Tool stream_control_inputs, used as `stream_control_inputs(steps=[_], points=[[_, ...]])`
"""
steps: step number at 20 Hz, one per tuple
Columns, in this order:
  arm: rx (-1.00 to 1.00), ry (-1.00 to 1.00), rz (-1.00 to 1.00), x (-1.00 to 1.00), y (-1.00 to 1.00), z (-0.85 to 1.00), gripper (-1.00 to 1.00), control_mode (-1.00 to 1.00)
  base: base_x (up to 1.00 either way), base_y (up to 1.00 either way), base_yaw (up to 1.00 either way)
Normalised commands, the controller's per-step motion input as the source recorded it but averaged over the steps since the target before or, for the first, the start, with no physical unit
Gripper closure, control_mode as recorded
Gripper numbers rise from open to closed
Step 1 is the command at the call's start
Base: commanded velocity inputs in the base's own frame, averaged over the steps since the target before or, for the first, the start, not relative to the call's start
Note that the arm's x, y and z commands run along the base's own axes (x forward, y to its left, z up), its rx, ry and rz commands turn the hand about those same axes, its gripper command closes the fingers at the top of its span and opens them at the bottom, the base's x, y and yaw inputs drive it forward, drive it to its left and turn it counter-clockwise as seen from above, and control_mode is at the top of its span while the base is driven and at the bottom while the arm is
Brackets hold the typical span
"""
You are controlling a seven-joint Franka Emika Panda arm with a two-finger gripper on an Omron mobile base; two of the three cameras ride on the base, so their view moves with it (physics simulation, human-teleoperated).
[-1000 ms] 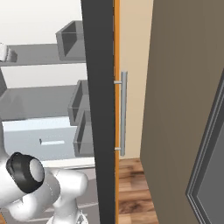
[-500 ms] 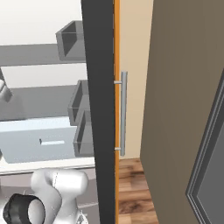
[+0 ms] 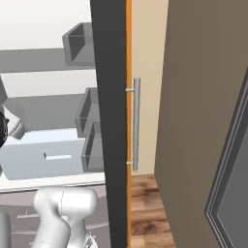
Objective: Place one lime and one chicken drumstick in each tupperware on the nearby counter, to pack two identical lunches.
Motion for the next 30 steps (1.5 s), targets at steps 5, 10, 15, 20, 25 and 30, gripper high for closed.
stream_control_inputs(steps=[5, 10, 15, 20, 25, 30], points=[[0.0, 0.0, 0.0, 0.0, 0.0, 0.0, 1.0, 1.0, -1.0, 0.23, -0.19], [0.0, 0.0, 0.0, 0.0, 0.0, 0.0, 1.0, 1.0, -1.0, 0.48, -0.23], [0.0, 0.0, 0.0, 0.0, 0.0, 0.0, 1.0, 1.0, -1.0, 0.64, -0.27], [0.0, 0.0, 0.0, 0.0, 0.0, 0.0, 1.0, 1.0, -1.0, 0.82, -0.23], [0.0, 0.0, 0.0, 0.0, 0.0, 0.0, 1.0, 1.0, 0.13, 1.0, 0.17], [0.0, 0.0, 0.0, 0.0, 0.0, 0.0, 1.0, 1.0, 0.81, 1.0, 0.25]])
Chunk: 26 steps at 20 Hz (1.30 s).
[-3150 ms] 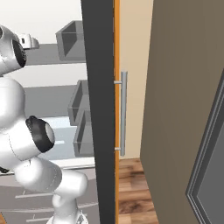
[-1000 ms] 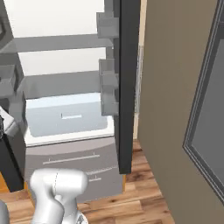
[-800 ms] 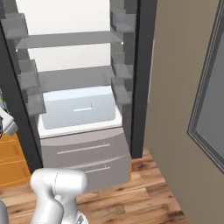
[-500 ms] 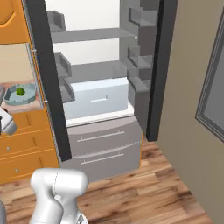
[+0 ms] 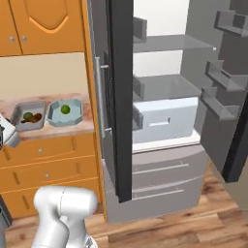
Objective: Place one lime and one chicken drumstick in each tupperware on the nearby counter, to pack two identical lunches.
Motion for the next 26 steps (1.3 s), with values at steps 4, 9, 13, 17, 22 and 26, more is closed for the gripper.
stream_control_inputs(steps=[4, 9, 13, 17, 22, 26], points=[[0.0, 0.0, 0.0, 0.0, 0.0, 0.0, 1.0, 1.0, 0.97, 1.0, 0.1], [0.0, 0.0, 0.0, 0.0, 0.0, 0.0, 1.0, 1.0, 0.83, 0.69, -0.1], [-0.01, 0.0, 0.0, 0.17, -0.16, -0.08, 1.0, -1.0, 0.47, -0.08, -0.17], [0.0, 0.05, -0.09, 0.86, -0.98, -0.47, 1.0, -1.0, 0.0, 0.0, 0.0], [-0.16, 0.16, -0.15, 1.0, -0.72, -0.71, 1.0, -1.0, 0.0, 0.0, 0.0], [-0.25, 0.15, -0.12, 0.97, -0.22, -0.99, 1.0, -1.0, 0.0, 0.0, 0.0]])
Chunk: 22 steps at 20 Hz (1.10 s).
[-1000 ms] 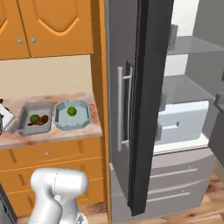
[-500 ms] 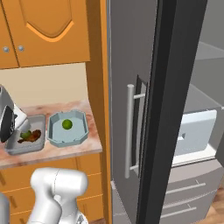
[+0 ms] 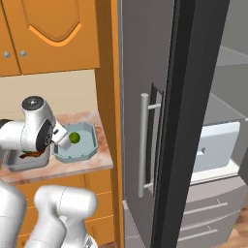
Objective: Place one lime and one chicken drumstick in each tupperware on the nearby counter, to pack two identical lunches.
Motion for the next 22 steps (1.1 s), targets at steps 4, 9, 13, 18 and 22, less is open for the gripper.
stream_control_inputs(steps=[4, 9, 13, 18, 22], points=[[-0.2, 0.18, -0.12, 0.96, -0.08, -0.91, 1.0, -1.0, 0.0, 0.0, 0.0], [-0.08, 0.03, -0.15, 1.0, -0.03, -0.55, 1.0, -1.0, 0.0, 0.0, 0.0], [-0.05, 0.03, -0.21, 1.0, 0.0, -0.43, -1.0, -1.0, 0.0, 0.0, 0.0], [0.05, 0.09, -0.2, 0.79, 0.0, 0.02, -1.0, -1.0, 0.0, 0.0, 0.0], [0.1, 0.02, -0.15, 0.08, 0.12, 0.91, -1.0, -1.0, 0.0, 0.0, 0.0]])
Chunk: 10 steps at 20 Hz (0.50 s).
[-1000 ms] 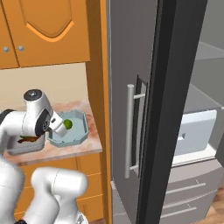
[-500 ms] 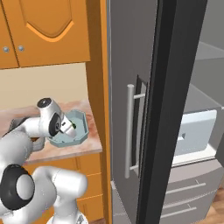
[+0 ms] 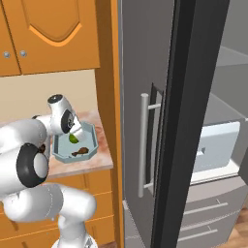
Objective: Place one lime and one chicken drumstick in each tupperware on the nearby counter, to pack two identical lunches.
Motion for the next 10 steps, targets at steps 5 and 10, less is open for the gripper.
stream_control_inputs(steps=[5, 10], points=[[0.19, 0.02, -0.03, -1.0, 0.32, 0.74, -1.0, -1.0, 0.0, 0.0, 0.0], [0.12, -0.03, -0.01, -1.0, 0.31, 0.17, -1.0, -1.0, 0.0, 0.0, 0.0]])
